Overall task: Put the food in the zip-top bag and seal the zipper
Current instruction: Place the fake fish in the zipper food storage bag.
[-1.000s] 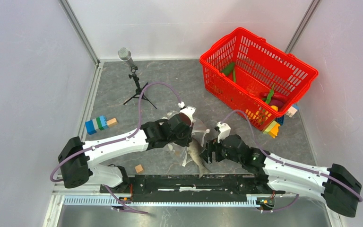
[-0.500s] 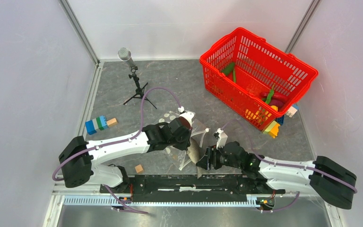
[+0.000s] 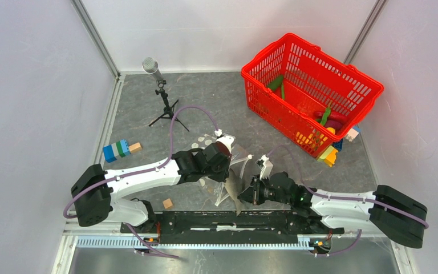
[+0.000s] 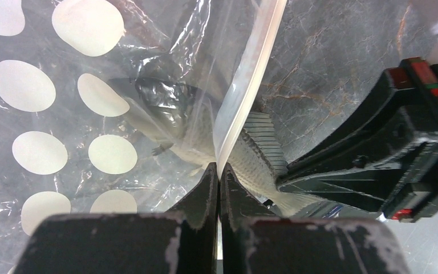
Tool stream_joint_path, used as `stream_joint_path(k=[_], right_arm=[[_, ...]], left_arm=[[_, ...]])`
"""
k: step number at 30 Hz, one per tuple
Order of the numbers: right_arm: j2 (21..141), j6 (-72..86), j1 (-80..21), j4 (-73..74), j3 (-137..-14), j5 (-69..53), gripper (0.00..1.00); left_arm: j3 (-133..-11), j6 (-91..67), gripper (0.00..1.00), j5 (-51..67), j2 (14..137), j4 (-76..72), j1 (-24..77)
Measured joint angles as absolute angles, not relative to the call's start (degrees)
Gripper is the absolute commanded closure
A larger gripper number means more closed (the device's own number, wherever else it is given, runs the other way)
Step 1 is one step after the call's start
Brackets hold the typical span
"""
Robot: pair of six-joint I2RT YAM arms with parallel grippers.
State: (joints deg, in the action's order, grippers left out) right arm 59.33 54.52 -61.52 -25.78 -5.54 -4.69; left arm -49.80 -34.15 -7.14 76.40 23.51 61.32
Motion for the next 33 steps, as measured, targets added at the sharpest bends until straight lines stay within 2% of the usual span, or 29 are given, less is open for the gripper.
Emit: stream_joint_path(k=[4, 7, 8, 9, 14, 17, 18, 22, 33], right_arm=[[55.4, 54.1, -61.5, -25.9, -5.8, -4.4, 0.95], [53.1, 53.8, -61.5, -25.7, -7.1, -3.5, 0.95], [52.8, 53.7, -61.5, -25.6, -7.7, -2.9, 0.92], [52.8, 53.7, -61.5, -25.5, -8.3, -2.5, 0.85], [56.4, 52.4, -62.2, -20.8, -12.5, 0.8, 0.65], [56.9, 52.1, -63.0, -17.7, -12.5, 2.5, 0.41], [56.8, 52.1, -63.0, -16.8, -12.3, 2.9, 0.36], [56.4, 51.2, -63.2, -14.2, -11.4, 3.6, 0.32], [59.4, 52.6, -64.0, -19.8, -7.7, 1.0, 0.37]], left_arm=[[-49.6, -34.2, 0.98, -7.1, 76.4, 23.6, 61.3], [-49.6, -34.2, 0.98, -6.8, 76.4, 23.6, 61.3], [-49.6, -34.2, 0.98, -6.6, 76.4, 23.6, 61.3], [-49.6, -34.2, 0.98, -6.2, 76.4, 23.6, 61.3], [-49.8, -34.2, 0.98, -5.9, 76.4, 23.7, 61.3], [-49.8, -34.2, 0.98, -5.9, 76.4, 23.7, 61.3], [-49.8, -34.2, 0.98, -5.9, 76.4, 23.8, 61.3], [-49.8, -34.2, 0.98, -5.8, 76.4, 23.8, 61.3], [-49.8, -34.2, 0.98, -5.9, 76.4, 23.8, 61.3]])
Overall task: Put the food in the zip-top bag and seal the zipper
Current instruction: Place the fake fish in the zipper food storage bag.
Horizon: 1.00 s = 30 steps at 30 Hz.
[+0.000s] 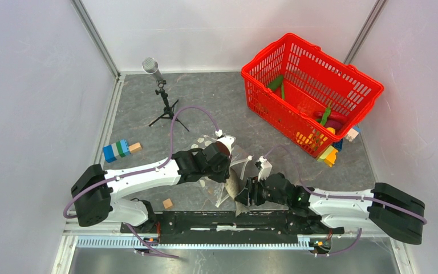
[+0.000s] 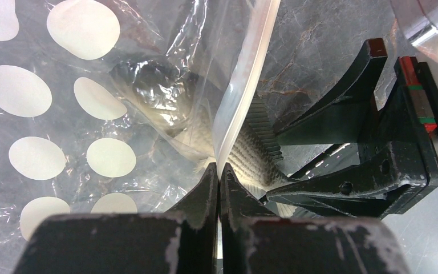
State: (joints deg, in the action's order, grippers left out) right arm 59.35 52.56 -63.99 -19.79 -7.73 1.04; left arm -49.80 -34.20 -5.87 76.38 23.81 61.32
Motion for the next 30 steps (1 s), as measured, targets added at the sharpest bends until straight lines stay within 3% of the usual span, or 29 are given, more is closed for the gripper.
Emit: stream_joint_path(k=[7, 13, 19, 30], right_arm=[[64.7, 55.2, -64.7, -26.9, -7.2, -0.8, 0.49], [66.3, 58.2, -65.1, -30.0, -5.1, -0.2, 0.82], [60.9, 58.3, -65.1, -29.5, -4.4, 0.6, 0.98], [54.3, 56.1, -65.1, -25.4, -7.6, 4.7, 1.0]], left_arm=[[-49.8, -34.2, 0.98, -5.9, 76.4, 23.8, 61.3], [-49.8, -34.2, 0.98, -5.9, 76.4, 23.8, 61.3], [-49.8, -34.2, 0.98, -5.9, 76.4, 23.8, 61.3], [-49.9, -34.5, 0.98, -5.3, 76.4, 23.8, 61.3]])
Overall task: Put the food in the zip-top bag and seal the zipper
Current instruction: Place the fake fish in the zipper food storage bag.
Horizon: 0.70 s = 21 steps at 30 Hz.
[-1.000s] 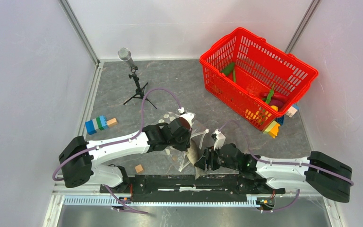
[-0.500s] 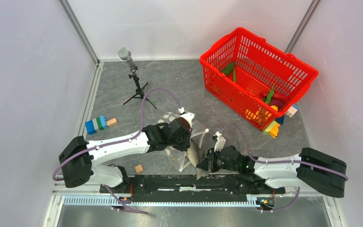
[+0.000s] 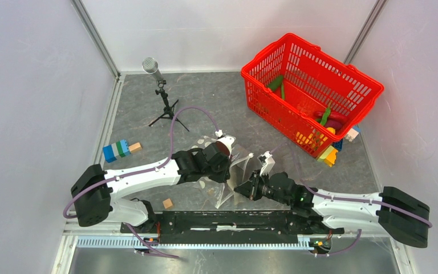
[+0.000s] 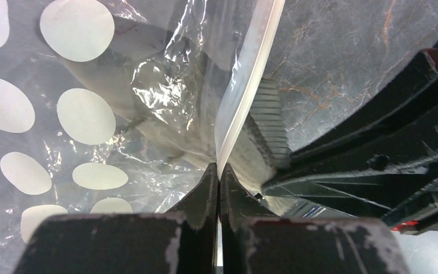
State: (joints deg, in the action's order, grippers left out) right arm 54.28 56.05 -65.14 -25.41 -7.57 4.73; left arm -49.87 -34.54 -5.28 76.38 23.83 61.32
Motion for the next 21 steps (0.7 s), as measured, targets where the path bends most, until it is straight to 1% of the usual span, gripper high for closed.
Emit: stream_joint_path(k=[6, 13, 15, 18, 21], right_arm=[[59.7, 56.1, -65.1, -24.3, -12.5, 8.9, 0.99], [64.9, 54.2, -64.4, -23.9, -21.6, 13.3, 0.98], [66.1, 54.1, -64.3, -23.9, -23.1, 14.3, 0.96], [67.1, 53.9, -63.9, -25.0, -23.9, 15.2, 0.89], [67.4, 53.5, -63.6, -28.0, -23.3, 15.0, 0.88]], left_arm=[[-50.8, -36.6, 0.98, -2.9, 75.5, 24.2, 61.5], [-52.8, -40.2, 0.98, -1.4, 69.2, 24.3, 61.5], [-53.8, -40.8, 0.98, -1.1, 68.0, 24.3, 61.5], [-54.4, -41.5, 0.98, -1.0, 67.3, 24.2, 61.5], [-54.4, -42.0, 0.98, -1.0, 66.7, 24.1, 61.5]])
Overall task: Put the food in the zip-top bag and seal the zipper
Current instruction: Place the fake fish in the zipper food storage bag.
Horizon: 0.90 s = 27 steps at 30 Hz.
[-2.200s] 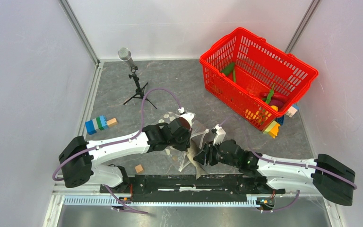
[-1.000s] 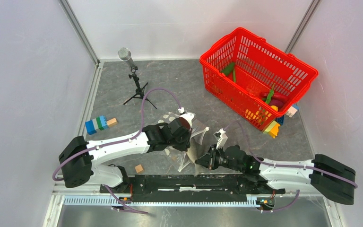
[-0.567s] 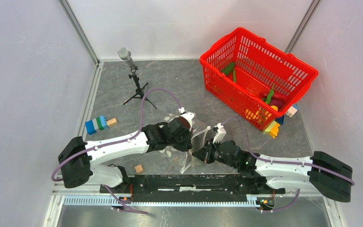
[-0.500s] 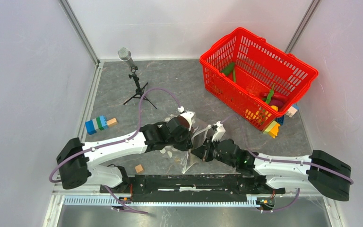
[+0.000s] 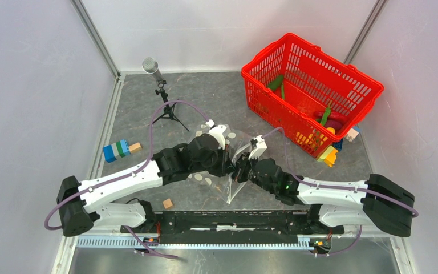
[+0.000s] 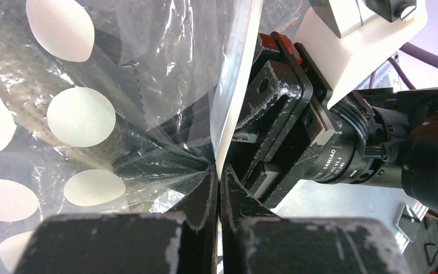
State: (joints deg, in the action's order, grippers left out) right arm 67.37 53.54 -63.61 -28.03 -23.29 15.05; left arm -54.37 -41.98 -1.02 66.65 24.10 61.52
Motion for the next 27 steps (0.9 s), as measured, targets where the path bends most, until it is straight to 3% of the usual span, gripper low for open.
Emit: stream_joint_path(k=[4, 8, 12, 17, 22, 27], right_arm=[[67.4, 51.6, -63.6, -29.2, -23.6, 14.2, 0.85], [67.3, 48.2, -63.6, -23.8, -27.6, 13.3, 0.67], [66.6, 44.6, -63.2, -19.0, -30.2, 11.6, 0.6], [64.7, 40.4, -62.1, -14.8, -31.5, 9.9, 0.44], [58.8, 35.7, -61.5, -9.5, -34.1, 10.1, 0.41], [52.9, 31.5, -63.0, -4.4, -38.7, 6.1, 0.41]], left_arm=[[-53.9, -42.5, 0.98, -2.0, 64.4, 23.8, 61.5], [-52.7, -42.7, 0.98, -4.0, 62.2, 23.5, 61.4], [-52.2, -43.2, 0.98, -4.1, 60.9, 22.5, 60.1], [-50.6, -45.2, 0.98, 3.3, 59.3, 20.9, 55.2], [-50.2, -45.7, 0.98, 9.2, 55.9, 21.0, 49.0], [-49.9, -45.7, 0.98, 5.6, 54.6, 19.5, 44.3]])
